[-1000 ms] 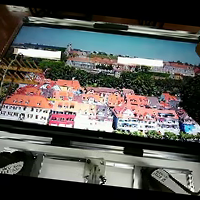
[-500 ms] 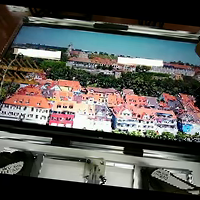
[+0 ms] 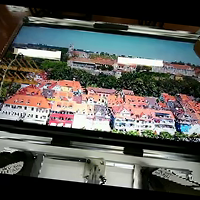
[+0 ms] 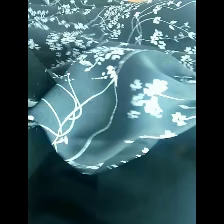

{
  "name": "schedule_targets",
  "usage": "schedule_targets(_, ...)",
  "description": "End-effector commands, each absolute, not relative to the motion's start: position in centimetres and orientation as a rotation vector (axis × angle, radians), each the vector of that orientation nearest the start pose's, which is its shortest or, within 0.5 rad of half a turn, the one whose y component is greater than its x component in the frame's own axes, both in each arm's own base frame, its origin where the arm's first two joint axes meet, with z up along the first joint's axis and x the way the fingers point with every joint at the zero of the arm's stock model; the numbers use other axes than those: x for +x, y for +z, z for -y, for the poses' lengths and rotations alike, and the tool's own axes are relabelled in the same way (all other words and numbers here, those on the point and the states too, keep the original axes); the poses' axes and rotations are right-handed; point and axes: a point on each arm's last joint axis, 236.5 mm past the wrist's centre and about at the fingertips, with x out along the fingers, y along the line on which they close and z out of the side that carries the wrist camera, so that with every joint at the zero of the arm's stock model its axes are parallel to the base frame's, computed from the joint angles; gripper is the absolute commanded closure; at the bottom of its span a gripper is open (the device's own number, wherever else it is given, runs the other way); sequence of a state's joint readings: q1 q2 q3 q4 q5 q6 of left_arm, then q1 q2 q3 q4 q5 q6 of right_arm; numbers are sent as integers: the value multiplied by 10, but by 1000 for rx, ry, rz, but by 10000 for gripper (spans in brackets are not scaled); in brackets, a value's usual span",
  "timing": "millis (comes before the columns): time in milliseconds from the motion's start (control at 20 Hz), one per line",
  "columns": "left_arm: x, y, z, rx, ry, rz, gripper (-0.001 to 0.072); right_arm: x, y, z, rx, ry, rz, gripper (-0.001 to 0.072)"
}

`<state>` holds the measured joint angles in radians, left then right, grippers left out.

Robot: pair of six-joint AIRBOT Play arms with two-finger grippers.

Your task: Fold the shirts.

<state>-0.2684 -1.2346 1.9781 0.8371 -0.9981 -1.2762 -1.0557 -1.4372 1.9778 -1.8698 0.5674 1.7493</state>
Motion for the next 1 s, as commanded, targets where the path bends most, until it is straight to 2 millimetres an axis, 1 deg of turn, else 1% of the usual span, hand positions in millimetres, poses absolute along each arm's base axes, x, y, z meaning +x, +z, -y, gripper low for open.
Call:
schedule_targets(0,370,442,241,-209,-854,-213,374,210,409,515,-40,-1260,-19,658)
schedule_targets(200,370,442,242,-226,-856,-222,374,196,402,526,-28,-1291,-31,658)
schedule_targets(350,369,442,243,-225,-859,-222,374,182,402,531,-29,-1317,-31,658)
schedule_targets(450,369,442,243,-225,-858,-221,374,167,404,533,-40,-1353,-47,658)
schedule_targets(550,369,442,243,-224,-857,-220,374,145,402,534,-32,-1408,-91,658)
schedule_targets(600,370,442,243,-225,-856,-218,374,137,397,536,-7,-1425,-103,658)
schedule_targets(650,370,443,243,-226,-856,-218,374,131,388,536,41,-1433,-120,657)
schedule_targets(750,369,443,243,-226,-857,-218,374,131,368,534,114,-1419,-179,657)
schedule_targets(800,369,442,243,-225,-858,-219,374,134,362,532,110,-1403,-219,657)
schedule_targets(850,369,442,243,-225,-858,-220,374,142,359,529,101,-1375,-243,656)
schedule_targets(950,369,442,243,-225,-858,-220,374,149,359,525,110,-1337,-244,650)
